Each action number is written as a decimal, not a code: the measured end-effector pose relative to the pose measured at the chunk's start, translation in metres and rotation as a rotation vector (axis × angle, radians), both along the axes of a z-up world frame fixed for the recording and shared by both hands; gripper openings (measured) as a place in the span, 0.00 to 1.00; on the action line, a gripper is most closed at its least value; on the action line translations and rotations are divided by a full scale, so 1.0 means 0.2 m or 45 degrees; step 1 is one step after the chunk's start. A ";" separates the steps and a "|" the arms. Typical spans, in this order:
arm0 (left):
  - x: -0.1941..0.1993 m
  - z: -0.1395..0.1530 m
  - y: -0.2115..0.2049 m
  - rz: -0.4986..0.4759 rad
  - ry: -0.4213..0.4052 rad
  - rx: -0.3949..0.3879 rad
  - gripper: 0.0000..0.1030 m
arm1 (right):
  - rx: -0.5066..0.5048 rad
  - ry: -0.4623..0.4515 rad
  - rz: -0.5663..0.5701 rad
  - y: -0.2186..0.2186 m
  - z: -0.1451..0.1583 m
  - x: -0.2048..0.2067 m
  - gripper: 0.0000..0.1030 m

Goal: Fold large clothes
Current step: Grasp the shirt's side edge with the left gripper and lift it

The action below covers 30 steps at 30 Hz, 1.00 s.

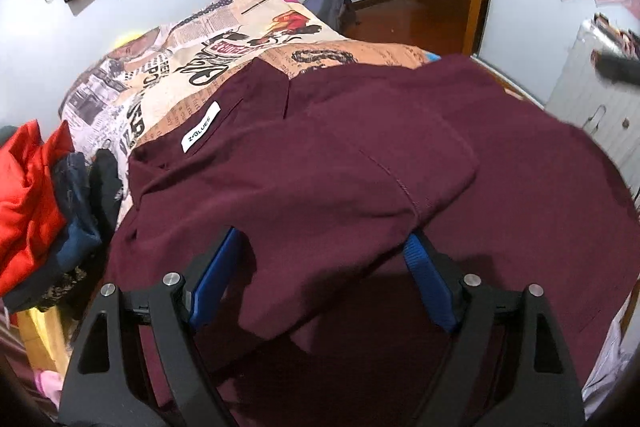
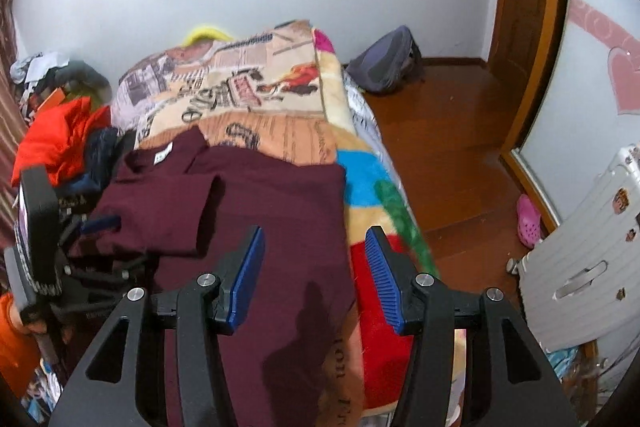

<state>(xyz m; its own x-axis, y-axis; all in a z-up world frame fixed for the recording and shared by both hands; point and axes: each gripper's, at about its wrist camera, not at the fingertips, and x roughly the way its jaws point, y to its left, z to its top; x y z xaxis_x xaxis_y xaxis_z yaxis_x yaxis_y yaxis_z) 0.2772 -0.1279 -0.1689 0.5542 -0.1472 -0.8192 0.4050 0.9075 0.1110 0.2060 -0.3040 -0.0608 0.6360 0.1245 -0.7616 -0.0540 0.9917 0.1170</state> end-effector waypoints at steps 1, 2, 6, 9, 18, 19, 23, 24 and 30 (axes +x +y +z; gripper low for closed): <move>0.02 0.00 0.01 0.021 -0.010 -0.019 0.81 | 0.003 0.012 0.006 0.00 -0.02 0.00 0.47; 0.04 0.00 0.02 0.043 -0.016 -0.018 0.78 | 0.005 0.024 0.012 0.00 -0.03 0.00 0.47; 0.12 -0.02 0.08 0.095 0.040 -0.062 0.37 | -0.005 0.054 0.032 0.04 -0.08 -0.01 0.47; 0.14 0.01 0.15 0.131 0.036 -0.122 0.13 | -0.040 0.063 0.042 0.07 -0.11 -0.01 0.47; 0.03 0.33 0.67 0.400 -0.124 -0.409 0.04 | -0.106 0.086 0.052 0.11 -0.14 0.01 0.47; 0.01 0.36 0.74 0.432 -0.146 -0.426 0.03 | -0.103 0.090 0.049 0.11 -0.15 0.01 0.47; -0.12 0.44 0.99 0.560 -0.217 -0.481 0.02 | -0.088 0.126 0.033 0.11 -0.19 0.04 0.47; -0.15 0.45 1.04 0.587 -0.225 -0.494 0.02 | -0.086 0.134 0.029 0.11 -0.20 0.04 0.47; -0.28 0.36 1.26 0.706 -0.205 -0.483 0.03 | -0.089 0.164 0.017 0.14 -0.24 0.05 0.47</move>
